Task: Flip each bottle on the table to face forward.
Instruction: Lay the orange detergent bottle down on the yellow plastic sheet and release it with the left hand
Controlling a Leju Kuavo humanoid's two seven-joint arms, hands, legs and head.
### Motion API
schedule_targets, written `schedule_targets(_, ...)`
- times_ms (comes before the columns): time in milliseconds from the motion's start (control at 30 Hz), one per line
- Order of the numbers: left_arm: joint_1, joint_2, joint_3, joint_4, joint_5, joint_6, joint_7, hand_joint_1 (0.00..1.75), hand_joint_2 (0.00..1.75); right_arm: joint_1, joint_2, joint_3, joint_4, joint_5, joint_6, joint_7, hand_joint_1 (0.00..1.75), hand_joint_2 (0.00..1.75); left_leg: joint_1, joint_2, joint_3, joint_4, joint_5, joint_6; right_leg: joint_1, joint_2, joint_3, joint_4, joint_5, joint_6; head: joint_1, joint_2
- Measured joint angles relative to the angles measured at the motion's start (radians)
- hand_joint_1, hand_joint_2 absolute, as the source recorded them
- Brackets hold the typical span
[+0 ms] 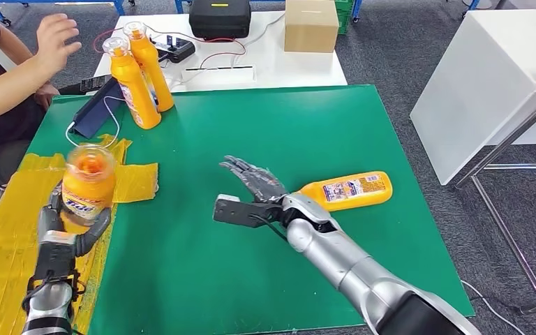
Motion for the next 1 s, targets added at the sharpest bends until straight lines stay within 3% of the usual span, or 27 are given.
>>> schedule_targets(33, 0.006, 0.012, 0.011, 0.015, -0.126, 0.101, 0.033, 1.75, 1.75, 0.010, -0.029, -0.021, -0.033, 0.004, 0.011, 0.001, 0.00, 0.00, 0.000, 0.000, 0.000, 0.000, 0.000, 0.000, 0.000, 0.000, 0.000, 0.000, 0.000, 0.000, 0.000, 0.000)
schedule_targets(100, 0.023, 0.034, 0.027, 0.043, -0.309, 0.233, 0.094, 1.75, 1.75, 0.023, -0.085, -0.059, -0.094, 0.005, 0.032, 0.004, 0.00, 0.87, 0.000, -0.001, -0.001, 0.000, 0.000, 0.000, 0.000, -0.001, 0.000, 0.000, 0.000, 0.000, 0.000, 0.000)
schedule_targets(167, 0.035, 0.053, 0.037, 0.073, -0.452, 0.287, 0.169, 1.75, 1.75, 0.029, -0.139, -0.092, -0.151, 0.005, 0.050, 0.016, 0.00, 1.75, 0.000, -0.001, -0.001, 0.000, 0.000, 0.000, 0.000, -0.001, 0.000, 0.000, 0.000, 0.000, 0.000, 0.000)
schedule_targets(300, 0.041, 0.088, 0.047, 0.144, -0.652, 0.310, 0.285, 1.75, 1.75, 0.020, -0.233, -0.142, -0.235, 0.003, 0.101, 0.045, 0.00, 1.75, -0.001, -0.002, -0.001, 0.000, 0.000, 0.000, -0.001, -0.001, 0.000, 0.000, 0.000, 0.000, 0.000, 0.000)
schedule_targets(433, 0.025, 0.123, 0.040, 0.241, -0.713, 0.293, 0.321, 1.75, 1.75, -0.013, -0.318, -0.162, -0.272, -0.027, 0.204, 0.056, 0.00, 1.75, -0.002, -0.002, -0.001, 0.001, 0.000, 0.000, -0.001, -0.001, 0.000, 0.000, 0.000, 0.000, 0.000, 0.000)
schedule_targets(533, -0.008, 0.154, 0.012, 0.328, -0.744, 0.270, 0.332, 1.75, 1.75, -0.077, -0.414, -0.162, -0.281, -0.088, 0.344, 0.058, 0.00, 1.75, -0.002, -0.007, -0.001, 0.001, 0.001, 0.002, -0.002, -0.007, 0.002, 0.000, 0.000, 0.000, 0.000, 0.000)
schedule_targets(633, -0.041, 0.178, -0.012, 0.387, -0.751, 0.265, 0.333, 1.75, 1.75, -0.135, -0.495, -0.159, -0.281, -0.122, 0.408, 0.059, 0.00, 1.75, -0.003, -0.010, 0.001, 0.000, 0.002, 0.003, -0.003, -0.012, 0.005, 0.000, 0.000, 0.000, 0.000, 0.000)
schedule_targets(667, -0.049, 0.184, -0.017, 0.401, -0.752, 0.265, 0.333, 1.31, 1.75, -0.147, -0.513, -0.158, -0.282, -0.127, 0.415, 0.060, 0.00, 1.75, -0.003, -0.010, 0.002, 0.000, 0.002, 0.003, -0.003, -0.012, 0.006, 0.000, 0.000, 0.000, 0.000, 0.000)
schedule_targets(767, -0.074, 0.199, -0.036, 0.435, -0.738, 0.244, 0.322, 0.00, 0.44, -0.170, -0.564, -0.144, -0.291, -0.177, 0.465, 0.079, 0.00, 1.75, -0.003, -0.011, 0.004, 0.000, 0.002, 0.004, -0.003, -0.012, 0.007, 0.000, 0.000, 0.000, 0.000, 0.000)
schedule_targets(800, -0.082, 0.204, -0.044, 0.446, -0.725, 0.233, 0.310, 0.00, 0.00, -0.180, -0.586, -0.133, -0.296, -0.208, 0.491, 0.088, 0.00, 1.75, -0.003, -0.012, 0.004, 0.000, 0.003, 0.004, -0.003, -0.013, 0.007, 0.000, 0.000, 0.000, -0.001, 0.000)
schedule_targets(1000, -0.113, 0.225, -0.091, 0.489, -0.529, 0.160, 0.165, 0.00, 0.00, -0.248, -0.741, -0.027, -0.317, -0.322, 0.556, 0.102, 0.00, 1.75, -0.003, -0.020, 0.004, 0.000, 0.007, 0.004, -0.003, -0.019, 0.011, 0.000, 0.000, 0.001, -0.001, 0.000)
